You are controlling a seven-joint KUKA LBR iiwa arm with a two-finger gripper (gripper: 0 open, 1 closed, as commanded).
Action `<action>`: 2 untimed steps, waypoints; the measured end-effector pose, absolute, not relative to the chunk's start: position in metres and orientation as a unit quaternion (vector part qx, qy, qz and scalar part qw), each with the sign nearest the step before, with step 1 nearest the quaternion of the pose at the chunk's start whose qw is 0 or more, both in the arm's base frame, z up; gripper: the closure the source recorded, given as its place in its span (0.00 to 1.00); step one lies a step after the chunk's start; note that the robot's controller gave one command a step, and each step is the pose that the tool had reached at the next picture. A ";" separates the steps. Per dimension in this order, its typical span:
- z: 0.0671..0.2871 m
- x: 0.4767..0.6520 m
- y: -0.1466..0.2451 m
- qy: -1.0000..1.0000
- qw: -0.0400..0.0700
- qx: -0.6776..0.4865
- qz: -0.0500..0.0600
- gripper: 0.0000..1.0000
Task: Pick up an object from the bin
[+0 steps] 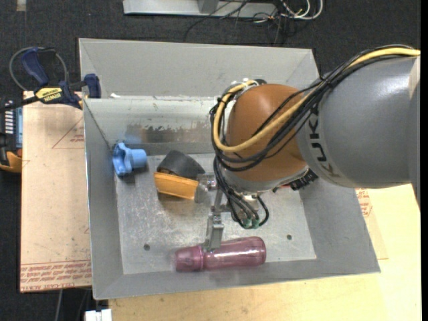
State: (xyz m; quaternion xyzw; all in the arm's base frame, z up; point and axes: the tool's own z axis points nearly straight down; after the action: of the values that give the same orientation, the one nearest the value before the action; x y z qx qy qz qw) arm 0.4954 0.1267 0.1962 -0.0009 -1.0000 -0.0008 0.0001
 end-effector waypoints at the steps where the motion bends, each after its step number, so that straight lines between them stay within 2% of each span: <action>1: 0.196 0.495 0.127 -1.000 0.000 -0.001 -0.001 0.00; 2: 0.166 0.488 0.119 -0.996 0.001 0.088 -0.001 0.00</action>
Offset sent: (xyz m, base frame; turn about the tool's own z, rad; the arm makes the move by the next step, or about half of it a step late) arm -0.0077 -0.0074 -0.0293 -0.1814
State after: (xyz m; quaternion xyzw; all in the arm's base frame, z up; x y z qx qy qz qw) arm 0.4877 0.1194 0.1658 0.0878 -0.9961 -0.0009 0.0012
